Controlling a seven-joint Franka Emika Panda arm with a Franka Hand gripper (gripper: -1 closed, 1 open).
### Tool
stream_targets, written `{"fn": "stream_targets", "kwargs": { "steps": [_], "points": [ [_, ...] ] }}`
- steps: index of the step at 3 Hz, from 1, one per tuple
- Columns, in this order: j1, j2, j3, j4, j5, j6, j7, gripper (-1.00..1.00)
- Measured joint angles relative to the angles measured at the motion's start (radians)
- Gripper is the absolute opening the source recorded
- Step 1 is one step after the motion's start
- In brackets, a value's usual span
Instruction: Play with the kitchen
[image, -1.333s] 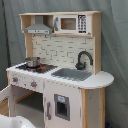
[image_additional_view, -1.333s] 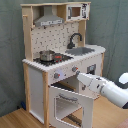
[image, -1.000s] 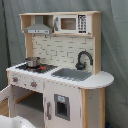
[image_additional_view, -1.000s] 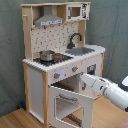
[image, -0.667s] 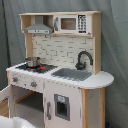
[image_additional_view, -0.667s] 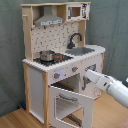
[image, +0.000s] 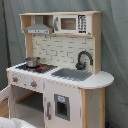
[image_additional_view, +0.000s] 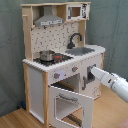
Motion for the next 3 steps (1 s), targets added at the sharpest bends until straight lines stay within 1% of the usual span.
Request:
{"fn": "stream_targets", "kwargs": {
  "steps": [1, 2, 3],
  "points": [
    [0.058, 0.000, -0.029, -0.088, 0.000, 0.000, 0.044, 1.00],
    [0.100, 0.000, -0.055, -0.163, 0.000, 0.005, 0.098, 1.00],
    [0.117, 0.000, -0.089, -0.227, -0.003, 0.046, 0.170, 1.00]
  ]
}}
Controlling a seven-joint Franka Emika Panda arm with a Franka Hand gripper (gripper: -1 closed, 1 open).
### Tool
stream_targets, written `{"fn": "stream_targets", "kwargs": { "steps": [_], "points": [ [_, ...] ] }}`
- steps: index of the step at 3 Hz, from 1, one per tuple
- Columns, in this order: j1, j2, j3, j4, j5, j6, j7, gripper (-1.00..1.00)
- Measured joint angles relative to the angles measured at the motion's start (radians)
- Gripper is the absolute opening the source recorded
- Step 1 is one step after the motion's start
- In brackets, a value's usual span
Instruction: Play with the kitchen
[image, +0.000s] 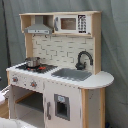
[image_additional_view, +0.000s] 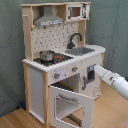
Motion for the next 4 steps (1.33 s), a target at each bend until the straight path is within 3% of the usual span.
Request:
{"fn": "stream_targets", "kwargs": {
  "steps": [2, 4],
  "points": [
    [-0.002, -0.005, -0.061, -0.081, -0.034, 0.152, 0.143, 1.00],
    [-0.008, -0.008, -0.162, -0.114, -0.108, 0.321, 0.254, 1.00]
  ]
}}
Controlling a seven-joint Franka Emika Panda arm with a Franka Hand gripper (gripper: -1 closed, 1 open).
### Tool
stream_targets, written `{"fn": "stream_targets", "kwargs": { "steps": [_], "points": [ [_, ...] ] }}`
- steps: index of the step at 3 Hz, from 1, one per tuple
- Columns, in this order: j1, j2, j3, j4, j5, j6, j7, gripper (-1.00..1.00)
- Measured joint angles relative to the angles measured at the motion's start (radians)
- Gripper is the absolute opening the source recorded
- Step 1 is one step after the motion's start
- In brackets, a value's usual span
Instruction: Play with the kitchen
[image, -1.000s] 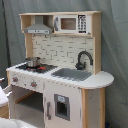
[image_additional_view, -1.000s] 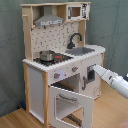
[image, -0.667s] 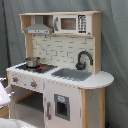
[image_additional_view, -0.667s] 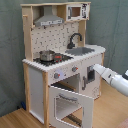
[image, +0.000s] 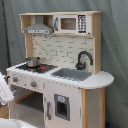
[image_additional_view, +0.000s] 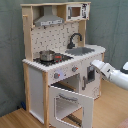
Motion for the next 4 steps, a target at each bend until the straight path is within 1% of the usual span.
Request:
{"fn": "stream_targets", "kwargs": {
  "steps": [1, 2, 3, 4],
  "points": [
    [-0.006, 0.000, -0.039, -0.017, -0.042, 0.068, 0.053, 1.00],
    [-0.015, 0.000, -0.084, -0.047, -0.115, 0.154, 0.140, 1.00],
    [-0.026, 0.000, -0.111, -0.070, -0.187, 0.209, 0.220, 1.00],
    [-0.042, 0.000, -0.129, -0.090, -0.273, 0.251, 0.310, 1.00]
  ]
}}
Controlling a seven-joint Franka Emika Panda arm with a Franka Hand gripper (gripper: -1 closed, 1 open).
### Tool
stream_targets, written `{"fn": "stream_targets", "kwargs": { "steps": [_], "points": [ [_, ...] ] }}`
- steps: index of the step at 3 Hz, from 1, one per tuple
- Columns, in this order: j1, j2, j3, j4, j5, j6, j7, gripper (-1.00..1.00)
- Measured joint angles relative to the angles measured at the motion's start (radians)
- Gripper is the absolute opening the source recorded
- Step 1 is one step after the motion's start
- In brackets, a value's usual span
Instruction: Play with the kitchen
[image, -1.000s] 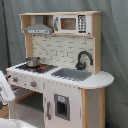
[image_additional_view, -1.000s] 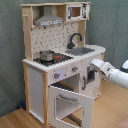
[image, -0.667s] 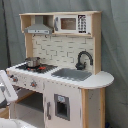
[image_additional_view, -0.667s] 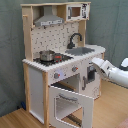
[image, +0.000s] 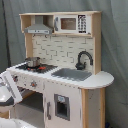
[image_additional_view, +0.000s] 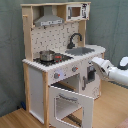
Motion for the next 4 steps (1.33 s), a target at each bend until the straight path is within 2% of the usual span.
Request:
{"fn": "stream_targets", "kwargs": {
  "steps": [2, 4],
  "points": [
    [-0.054, 0.004, -0.001, -0.021, -0.181, 0.068, 0.180, 1.00],
    [-0.118, 0.004, 0.007, -0.016, -0.363, 0.108, 0.340, 1.00]
  ]
}}
